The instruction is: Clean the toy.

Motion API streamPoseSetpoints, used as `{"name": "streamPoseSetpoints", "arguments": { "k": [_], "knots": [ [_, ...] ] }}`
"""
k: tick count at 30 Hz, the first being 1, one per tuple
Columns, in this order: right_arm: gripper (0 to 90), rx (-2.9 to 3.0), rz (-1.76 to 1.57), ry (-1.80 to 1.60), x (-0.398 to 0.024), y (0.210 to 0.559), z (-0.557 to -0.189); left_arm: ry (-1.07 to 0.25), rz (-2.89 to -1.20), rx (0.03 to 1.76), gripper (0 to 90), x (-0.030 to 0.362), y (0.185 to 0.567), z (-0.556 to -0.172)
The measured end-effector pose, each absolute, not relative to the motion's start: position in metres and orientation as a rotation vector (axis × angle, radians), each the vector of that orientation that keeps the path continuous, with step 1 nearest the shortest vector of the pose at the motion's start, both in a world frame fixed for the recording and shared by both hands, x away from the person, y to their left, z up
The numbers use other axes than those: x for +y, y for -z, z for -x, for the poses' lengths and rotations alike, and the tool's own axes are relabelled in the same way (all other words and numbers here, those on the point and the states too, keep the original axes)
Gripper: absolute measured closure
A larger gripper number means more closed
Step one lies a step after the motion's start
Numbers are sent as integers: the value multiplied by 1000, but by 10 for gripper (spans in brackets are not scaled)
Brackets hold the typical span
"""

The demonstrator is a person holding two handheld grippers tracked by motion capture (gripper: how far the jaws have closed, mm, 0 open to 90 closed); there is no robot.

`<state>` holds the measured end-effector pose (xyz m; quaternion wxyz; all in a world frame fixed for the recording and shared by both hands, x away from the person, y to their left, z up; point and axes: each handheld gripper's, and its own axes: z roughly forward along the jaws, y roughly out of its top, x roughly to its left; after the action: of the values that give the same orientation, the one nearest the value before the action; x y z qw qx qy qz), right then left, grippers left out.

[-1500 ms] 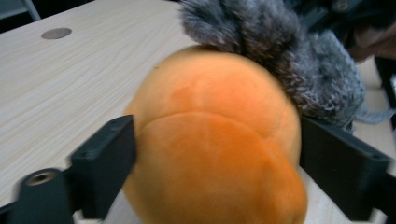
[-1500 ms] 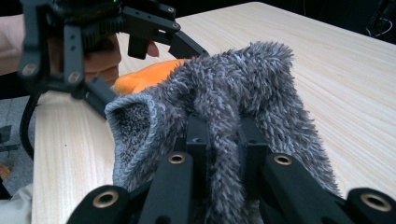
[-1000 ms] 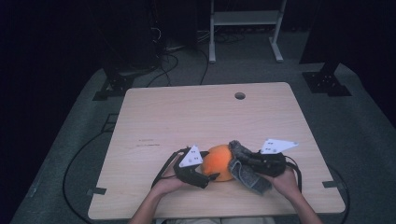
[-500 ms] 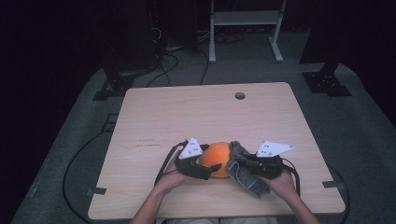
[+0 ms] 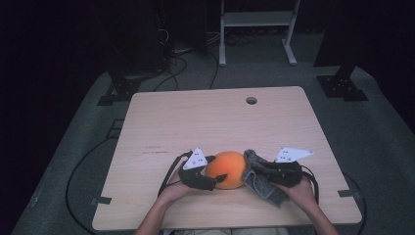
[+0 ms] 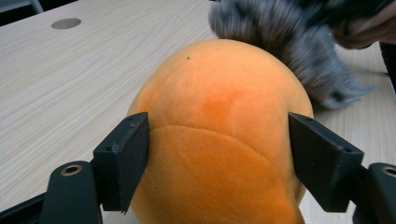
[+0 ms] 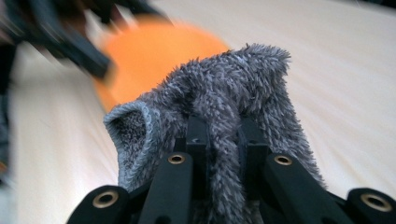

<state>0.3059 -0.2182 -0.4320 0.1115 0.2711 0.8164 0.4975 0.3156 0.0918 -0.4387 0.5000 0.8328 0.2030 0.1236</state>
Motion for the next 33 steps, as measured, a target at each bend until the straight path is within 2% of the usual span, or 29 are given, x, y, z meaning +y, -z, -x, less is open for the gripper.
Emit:
{"name": "streamPoseSetpoints", "arguments": {
  "k": [4, 12, 18, 20, 24, 25, 26, 27, 29, 33],
  "knots": [
    [775, 2424, -699, -1460, -199, 429, -304, -297, -2029, 475, 241, 94, 438, -317],
    [775, 2427, -803, -1412, -216, 438, -309, -304, -2041, 424, 256, 93, 439, -314],
    [775, 2402, -741, -1483, -201, 425, -309, -321, -2068, 363, 272, 89, 439, -309],
    [775, 2411, -735, -1465, -199, 430, -310, -294, -2044, 380, 244, 91, 438, -311],
    [775, 2436, -737, -1452, -205, 435, -306, -249, -2057, 473, 86, 89, 438, -317],
    [775, 2436, -737, -1452, -205, 435, -306, -239, -2056, 476, 86, 89, 439, -317],
    [774, 2445, -744, -1424, -207, 435, -306, -240, -2053, 458, 163, 88, 439, -316],
    [774, 2445, -744, -1424, -207, 435, -306, -263, -2056, 440, 163, 87, 438, -314],
    [774, 2440, -748, -1431, -211, 432, -306, -307, -2053, 404, 235, 85, 436, -310],
    [774, 2391, -717, -1502, -210, 418, -303, -348, -2094, 290, 267, 80, 435, -303]
  ]
}}
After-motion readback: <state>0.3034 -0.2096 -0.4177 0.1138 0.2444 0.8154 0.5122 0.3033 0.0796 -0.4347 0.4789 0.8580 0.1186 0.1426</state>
